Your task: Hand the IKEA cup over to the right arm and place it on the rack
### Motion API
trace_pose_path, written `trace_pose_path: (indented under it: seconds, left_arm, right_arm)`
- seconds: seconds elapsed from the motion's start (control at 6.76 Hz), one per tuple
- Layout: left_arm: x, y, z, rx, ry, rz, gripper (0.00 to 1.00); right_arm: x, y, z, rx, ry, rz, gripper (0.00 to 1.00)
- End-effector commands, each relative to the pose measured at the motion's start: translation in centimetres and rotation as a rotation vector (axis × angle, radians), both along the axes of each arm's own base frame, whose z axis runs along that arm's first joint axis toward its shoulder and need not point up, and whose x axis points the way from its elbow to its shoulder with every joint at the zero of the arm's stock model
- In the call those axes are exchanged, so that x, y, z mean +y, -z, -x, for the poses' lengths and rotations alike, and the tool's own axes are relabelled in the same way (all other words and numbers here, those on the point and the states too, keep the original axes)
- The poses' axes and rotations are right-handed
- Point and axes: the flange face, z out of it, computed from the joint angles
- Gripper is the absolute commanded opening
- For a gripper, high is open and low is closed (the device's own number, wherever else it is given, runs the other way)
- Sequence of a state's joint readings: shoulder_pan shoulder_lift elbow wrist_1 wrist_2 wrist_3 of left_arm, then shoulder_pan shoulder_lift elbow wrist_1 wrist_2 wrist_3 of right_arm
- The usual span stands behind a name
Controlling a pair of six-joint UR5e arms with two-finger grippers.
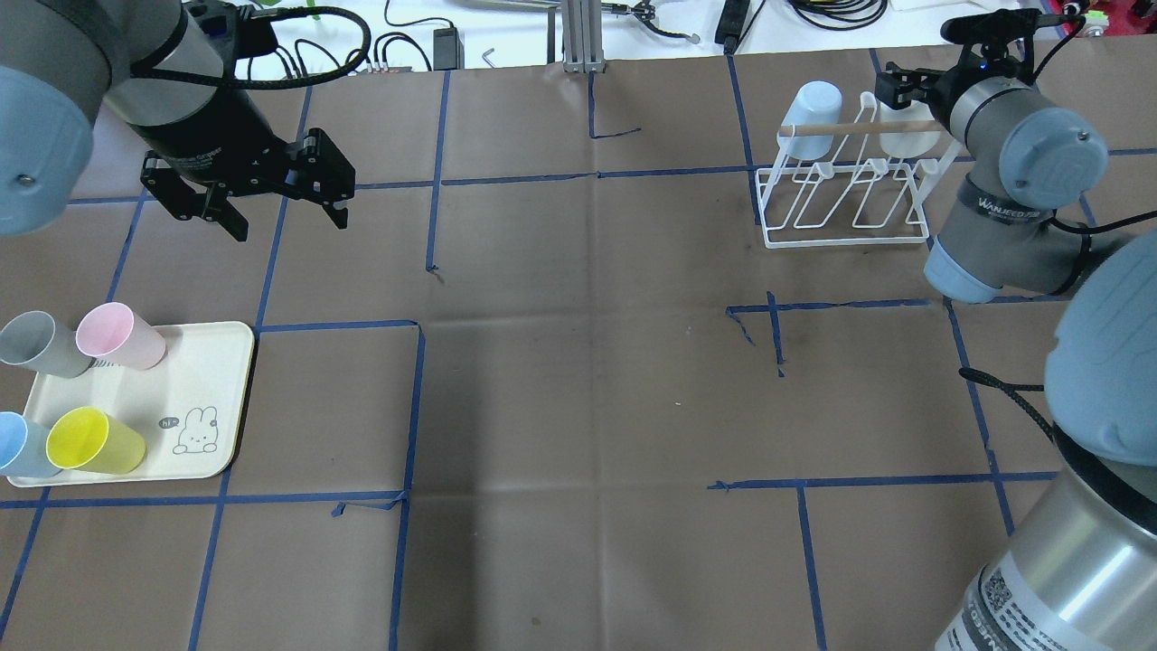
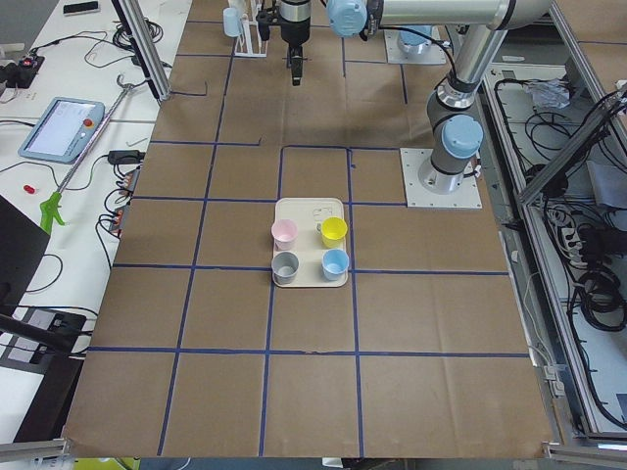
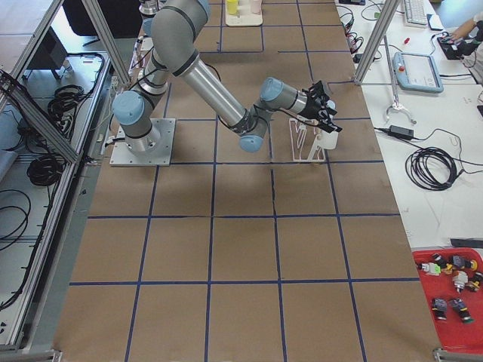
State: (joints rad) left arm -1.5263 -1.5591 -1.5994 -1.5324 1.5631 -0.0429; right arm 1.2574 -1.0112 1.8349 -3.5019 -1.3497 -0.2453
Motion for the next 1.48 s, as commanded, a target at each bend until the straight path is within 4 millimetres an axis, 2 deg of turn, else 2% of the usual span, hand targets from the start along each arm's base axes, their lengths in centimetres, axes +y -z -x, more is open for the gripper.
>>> trace_pose_path:
  seconds: [0.0,0.3,0.44,0.74,1.04,1.33]
  left_arm:
    - [0.0,-0.1,0.0,0.000,0.000,0.003,0.99]
    - [0.1,-0.1,0.0,0.000,0.000,0.002,0.99]
    - [0.1,-0.1,0.0,0.000,0.000,0.003,0.99]
    - [0.1,-0.1,0.0,0.000,0.000,0.003,0.99]
    - [0.1,-0.1,0.0,0.000,0.000,0.002,0.99]
    - [0.1,-0.1,0.0,0.000,0.000,0.002,0.99]
  right_arm:
    - [0.0,-5.3,-0.7,0.016,-0.018,0.056,1.00]
    - [1.8,-10.9,-1.6,-0.028,-0.016,-0.094,1.00]
    - [2.7,-12.5,-2.3,-0.051,-0.026,-0.185,1.00]
    - [6.0,-17.8,-5.9,-0.075,-0.066,-0.273,1.00]
    - [7.7,-18.3,-6.8,-0.115,-0.070,-0.427,1.00]
    - [12.1,-20.1,-8.8,-0.101,-0.039,-0.622,1.00]
